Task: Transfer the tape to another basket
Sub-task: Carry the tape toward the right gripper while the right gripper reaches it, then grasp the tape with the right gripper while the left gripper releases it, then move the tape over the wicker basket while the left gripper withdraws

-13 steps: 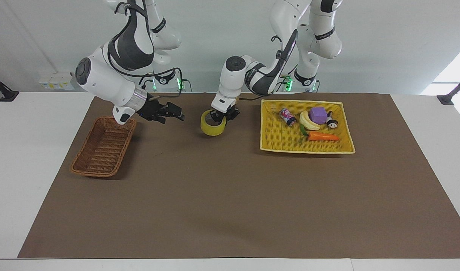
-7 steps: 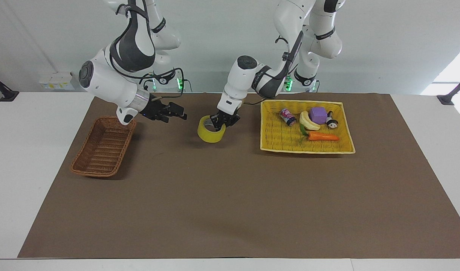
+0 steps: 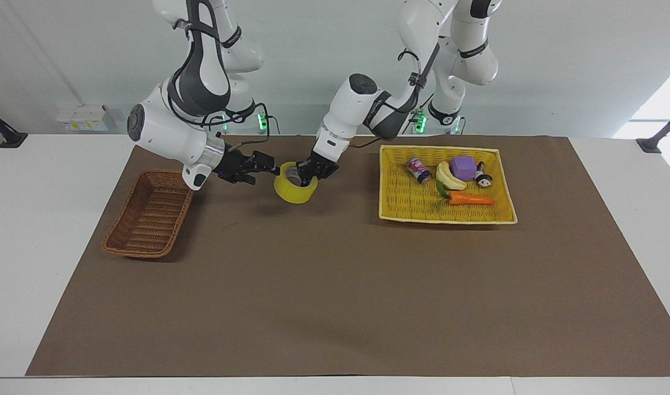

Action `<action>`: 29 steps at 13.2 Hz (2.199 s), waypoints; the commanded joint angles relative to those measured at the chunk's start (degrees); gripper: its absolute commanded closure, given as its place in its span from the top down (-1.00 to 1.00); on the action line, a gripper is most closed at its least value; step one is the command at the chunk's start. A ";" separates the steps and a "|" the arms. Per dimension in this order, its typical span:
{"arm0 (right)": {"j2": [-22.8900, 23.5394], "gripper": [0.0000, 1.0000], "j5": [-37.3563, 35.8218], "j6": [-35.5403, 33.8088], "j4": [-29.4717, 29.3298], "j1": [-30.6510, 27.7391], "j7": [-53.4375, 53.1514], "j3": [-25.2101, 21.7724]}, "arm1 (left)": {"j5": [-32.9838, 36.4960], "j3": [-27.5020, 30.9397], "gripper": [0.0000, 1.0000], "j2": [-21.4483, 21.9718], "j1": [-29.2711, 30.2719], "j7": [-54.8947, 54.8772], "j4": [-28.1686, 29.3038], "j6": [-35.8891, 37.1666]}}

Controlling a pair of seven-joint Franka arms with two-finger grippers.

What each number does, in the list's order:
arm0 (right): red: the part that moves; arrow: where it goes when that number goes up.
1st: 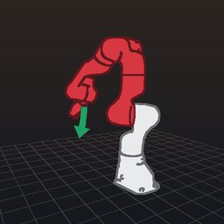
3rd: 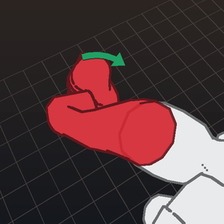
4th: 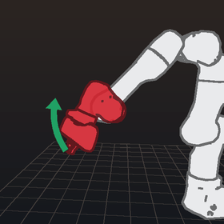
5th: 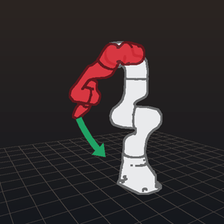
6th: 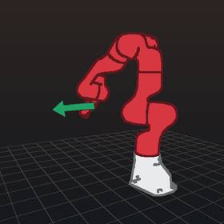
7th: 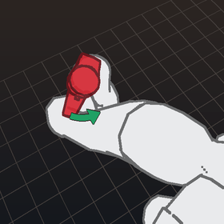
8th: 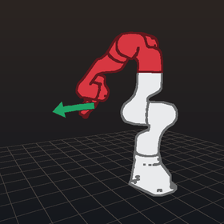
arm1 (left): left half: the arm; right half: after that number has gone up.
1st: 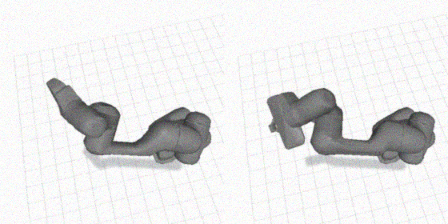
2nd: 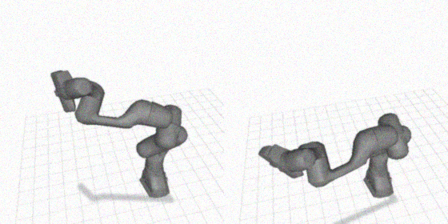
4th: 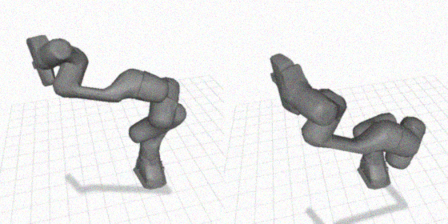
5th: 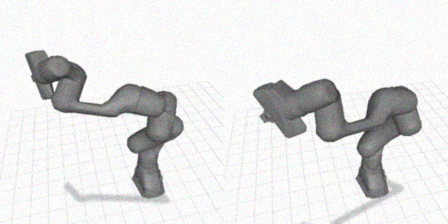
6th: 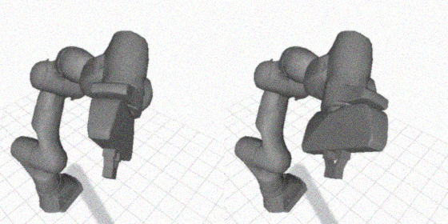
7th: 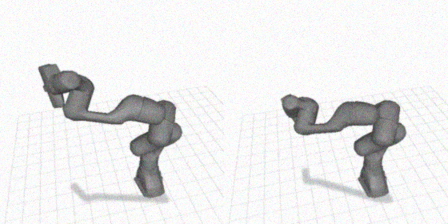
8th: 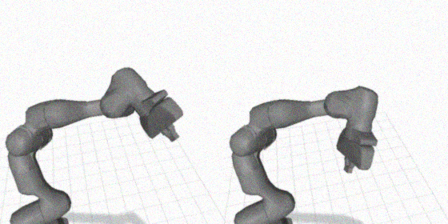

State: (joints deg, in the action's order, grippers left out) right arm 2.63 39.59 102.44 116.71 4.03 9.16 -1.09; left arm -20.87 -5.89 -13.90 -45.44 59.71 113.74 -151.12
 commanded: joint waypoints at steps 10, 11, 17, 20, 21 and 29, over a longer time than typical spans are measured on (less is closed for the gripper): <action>-1.32 -0.41 4.71 -0.93 2.04 -1.93 1.92 0.21 | -3.38 -1.40 -1.00 0.45 -0.18 -0.73 -3.08 -0.31; -1.05 -0.99 4.62 -1.10 1.25 -1.92 0.87 0.21 | -4.00 -1.40 -1.00 0.45 -0.18 -0.73 -3.08 -0.31; 0.18 -1.00 4.27 -2.68 -1.21 -2.10 -3.36 0.21 | -5.66 -1.32 1.00 0.97 -0.18 -0.73 -3.44 -0.67; 2.81 -1.00 2.08 -7.33 -6.39 -4.11 -2.92 -0.05 | -6.72 -1.23 1.00 3.69 0.52 -0.73 -2.30 -0.23; 3.16 -1.00 1.55 -7.95 -7.19 -5.34 -2.83 -0.05 | -6.81 -0.97 1.00 5.18 0.61 -0.73 -1.51 0.30; 4.92 -1.00 -9.84 -9.10 -11.22 -15.79 7.60 -0.40 | -5.85 -0.53 1.00 13.28 16.15 -16.61 -0.88 22.52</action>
State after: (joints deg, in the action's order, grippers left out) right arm 5.95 34.19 94.80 108.81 -7.82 12.28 -1.90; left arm -26.32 -5.92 -2.66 -32.78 47.60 111.32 -131.97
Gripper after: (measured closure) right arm 0.454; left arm 0.000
